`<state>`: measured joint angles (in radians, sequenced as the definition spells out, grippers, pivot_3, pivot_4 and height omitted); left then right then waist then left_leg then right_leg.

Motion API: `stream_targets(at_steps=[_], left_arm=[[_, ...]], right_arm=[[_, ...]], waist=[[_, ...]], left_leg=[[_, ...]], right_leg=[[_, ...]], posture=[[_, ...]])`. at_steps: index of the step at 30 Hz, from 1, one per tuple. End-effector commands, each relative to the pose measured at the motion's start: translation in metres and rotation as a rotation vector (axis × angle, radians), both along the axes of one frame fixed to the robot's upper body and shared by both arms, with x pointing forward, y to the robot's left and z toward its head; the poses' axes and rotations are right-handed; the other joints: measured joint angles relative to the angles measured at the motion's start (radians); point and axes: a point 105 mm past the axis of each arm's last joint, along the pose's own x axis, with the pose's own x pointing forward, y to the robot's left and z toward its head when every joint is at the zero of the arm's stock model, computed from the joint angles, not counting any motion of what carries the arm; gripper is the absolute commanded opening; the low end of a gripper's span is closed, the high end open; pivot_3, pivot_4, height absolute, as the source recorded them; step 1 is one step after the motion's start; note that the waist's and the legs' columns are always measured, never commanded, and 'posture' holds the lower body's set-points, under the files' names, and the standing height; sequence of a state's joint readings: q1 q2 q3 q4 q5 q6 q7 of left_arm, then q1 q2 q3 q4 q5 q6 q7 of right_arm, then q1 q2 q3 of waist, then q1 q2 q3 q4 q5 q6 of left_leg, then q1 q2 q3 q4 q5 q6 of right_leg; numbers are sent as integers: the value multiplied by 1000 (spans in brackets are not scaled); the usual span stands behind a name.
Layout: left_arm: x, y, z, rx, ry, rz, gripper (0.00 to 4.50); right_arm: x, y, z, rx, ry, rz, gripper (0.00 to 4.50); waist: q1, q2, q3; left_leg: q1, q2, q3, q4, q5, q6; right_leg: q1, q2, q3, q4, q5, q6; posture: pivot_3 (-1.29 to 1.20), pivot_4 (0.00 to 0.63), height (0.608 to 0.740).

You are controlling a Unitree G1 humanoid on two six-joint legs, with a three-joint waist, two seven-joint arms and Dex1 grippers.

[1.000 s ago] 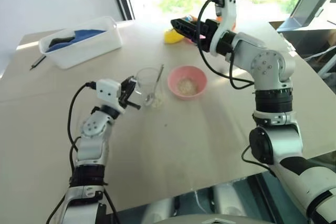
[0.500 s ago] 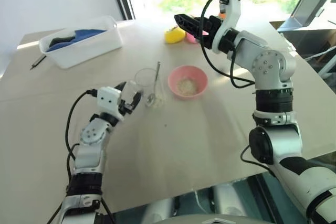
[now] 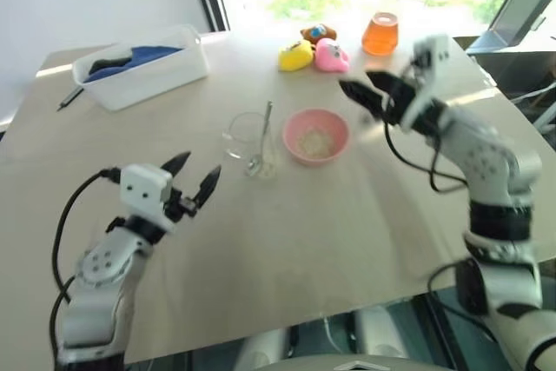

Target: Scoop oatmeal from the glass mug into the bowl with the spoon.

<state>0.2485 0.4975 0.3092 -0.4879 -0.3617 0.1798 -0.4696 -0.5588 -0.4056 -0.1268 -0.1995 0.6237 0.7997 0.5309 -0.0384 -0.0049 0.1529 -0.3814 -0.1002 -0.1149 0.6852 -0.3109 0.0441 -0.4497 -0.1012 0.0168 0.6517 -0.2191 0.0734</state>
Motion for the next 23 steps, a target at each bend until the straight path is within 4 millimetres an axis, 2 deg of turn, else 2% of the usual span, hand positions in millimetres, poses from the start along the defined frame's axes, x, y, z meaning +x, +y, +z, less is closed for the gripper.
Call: stream_targets(at_steps=[1, 3, 4, 6, 10, 13, 15, 23], left_arm=[[-22, -11, 1, -53, -5, 15, 3184], [-37, -22, -17, -64, 70, -13, 3705], [-44, -27, -26, -71, 108, -28, 3777], [-55, -35, -38, -45, 160, -66, 4470], [-63, -23, -45, -49, 171, -21, 4470], [-70, -4, -58, 17, 207, 28, 4470], [-74, 9, -67, 63, 246, 58, 4470], [-79, 7, -70, 87, 264, 9, 4470]], right_arm=[[-33, -14, -20, -61, -57, 58, 4313], [-46, -31, -45, -100, -39, 34, 4313], [-52, -38, -55, -113, -45, 22, 4313], [-65, -49, -69, -144, -83, 31, 4407], [-79, -73, -97, -205, -53, 37, 4407], [-86, -88, -111, -264, -22, 55, 4407], [-88, -98, -117, -299, -6, 63, 4407], [-91, -103, -121, -321, 26, 133, 4407]], waist=[[8, 0, 0], [13, 0, 0], [17, 0, 0], [21, 0, 0], [28, 0, 0], [27, 1, 1], [27, 0, 1], [33, -1, 1]], left_leg=[[0, 0, 0, 0, 0, 0], [1, 0, 0, 1, 0, 0], [3, 1, 2, 1, 0, 0], [5, 2, 2, 0, 0, 0], [9, 2, 3, 0, -1, 0], [23, 3, 3, -2, -5, 7], [24, 4, 3, -2, -6, 8], [23, 4, 3, -2, -4, 5]], right_leg=[[1, 0, 0, 0, 0, 0], [2, 0, 0, 0, 0, 0], [2, 0, 2, 1, 0, 0], [5, 0, 2, 1, 0, 0], [8, 2, 2, 1, 0, 0], [24, 2, 1, -6, 0, 1], [26, 4, 1, -9, 0, 1], [26, 2, 0, -11, 0, 1]], posture=[[0, 150, 740], [0, 150, 740], [0, 150, 740], [0, 150, 740], [0, 150, 740], [0, 150, 740], [0, 150, 740], [0, 150, 740]])
